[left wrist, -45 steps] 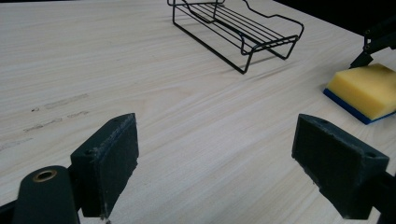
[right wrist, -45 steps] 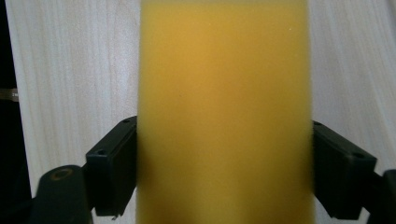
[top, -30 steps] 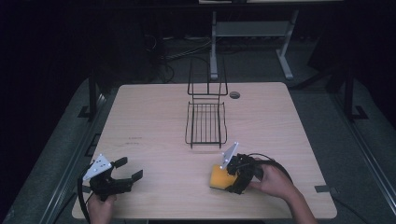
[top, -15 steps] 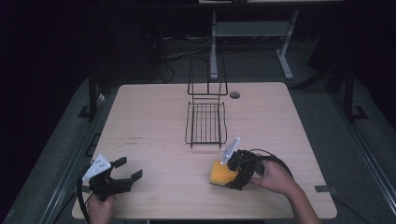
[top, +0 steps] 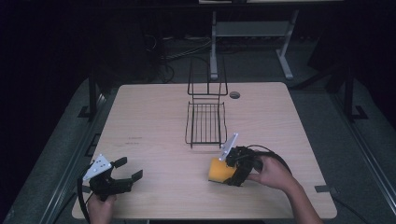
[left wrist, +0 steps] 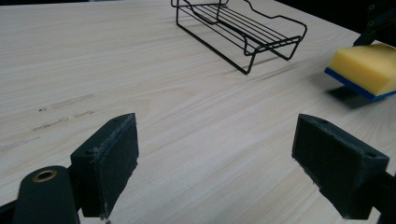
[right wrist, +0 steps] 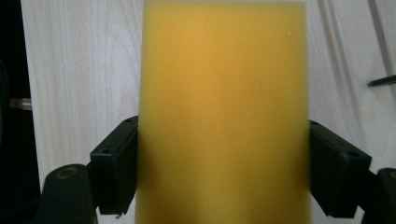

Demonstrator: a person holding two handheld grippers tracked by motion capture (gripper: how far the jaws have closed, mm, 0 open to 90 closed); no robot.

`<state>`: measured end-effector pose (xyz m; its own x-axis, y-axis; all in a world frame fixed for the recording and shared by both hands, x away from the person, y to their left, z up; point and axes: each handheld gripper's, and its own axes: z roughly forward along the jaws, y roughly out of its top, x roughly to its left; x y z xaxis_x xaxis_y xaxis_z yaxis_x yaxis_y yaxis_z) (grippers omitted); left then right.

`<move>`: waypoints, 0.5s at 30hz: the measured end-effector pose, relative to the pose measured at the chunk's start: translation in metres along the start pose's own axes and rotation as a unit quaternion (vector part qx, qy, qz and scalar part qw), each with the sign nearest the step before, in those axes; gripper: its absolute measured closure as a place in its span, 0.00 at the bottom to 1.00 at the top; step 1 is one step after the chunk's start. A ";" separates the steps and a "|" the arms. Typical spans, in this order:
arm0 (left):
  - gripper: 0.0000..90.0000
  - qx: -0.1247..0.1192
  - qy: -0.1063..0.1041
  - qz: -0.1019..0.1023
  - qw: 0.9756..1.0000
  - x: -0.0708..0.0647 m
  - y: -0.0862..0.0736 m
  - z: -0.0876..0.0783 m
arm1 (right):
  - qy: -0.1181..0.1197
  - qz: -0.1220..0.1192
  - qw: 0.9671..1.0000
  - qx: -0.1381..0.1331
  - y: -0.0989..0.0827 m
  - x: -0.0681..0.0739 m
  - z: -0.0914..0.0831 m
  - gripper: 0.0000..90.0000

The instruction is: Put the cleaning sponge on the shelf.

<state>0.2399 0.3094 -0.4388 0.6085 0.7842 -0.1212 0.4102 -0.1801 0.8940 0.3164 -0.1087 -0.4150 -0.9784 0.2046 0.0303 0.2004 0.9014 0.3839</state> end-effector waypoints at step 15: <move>0.16 -0.001 0.000 0.000 1.000 0.000 0.000 0.000 | 0.003 -0.013 1.000 0.000 0.014 -0.007 -0.007 0.24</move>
<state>0.2396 0.3093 -0.4387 0.6086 0.7841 -0.1214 0.4089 -0.1788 0.8949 0.3255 -0.1004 -0.4031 -0.9836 0.1787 0.0252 0.1745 0.9061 0.3855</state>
